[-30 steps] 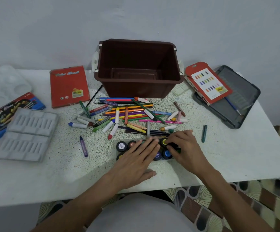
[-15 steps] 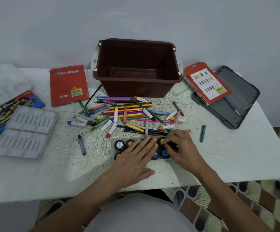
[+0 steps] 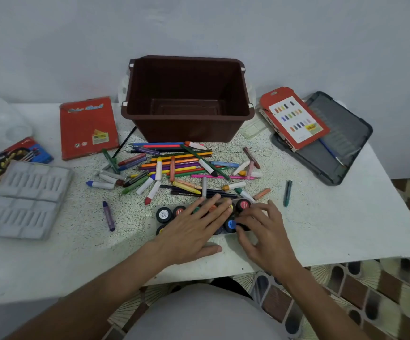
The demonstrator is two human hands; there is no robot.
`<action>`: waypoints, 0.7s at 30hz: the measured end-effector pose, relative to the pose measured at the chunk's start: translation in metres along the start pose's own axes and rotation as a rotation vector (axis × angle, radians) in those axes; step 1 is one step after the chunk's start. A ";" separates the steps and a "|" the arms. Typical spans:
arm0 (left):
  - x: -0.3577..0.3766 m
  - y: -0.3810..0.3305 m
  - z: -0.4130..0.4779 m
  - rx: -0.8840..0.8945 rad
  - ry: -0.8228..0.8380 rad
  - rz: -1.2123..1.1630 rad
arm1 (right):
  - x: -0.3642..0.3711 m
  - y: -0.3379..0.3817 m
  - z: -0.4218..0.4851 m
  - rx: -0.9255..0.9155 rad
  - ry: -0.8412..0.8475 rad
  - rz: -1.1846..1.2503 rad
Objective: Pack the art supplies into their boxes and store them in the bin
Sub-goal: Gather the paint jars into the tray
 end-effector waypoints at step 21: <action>0.003 -0.011 -0.008 0.031 -0.009 0.039 | 0.011 -0.005 0.000 -0.090 0.077 -0.010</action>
Point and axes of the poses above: each hand's wrist, its own z-axis towards the middle knuckle, its own x-axis out of the palm, y = z × x, the point moved 10 cm from there along z, towards the middle knuckle, and after that the axes turned 12 degrees about y, right-handed, at the moved point
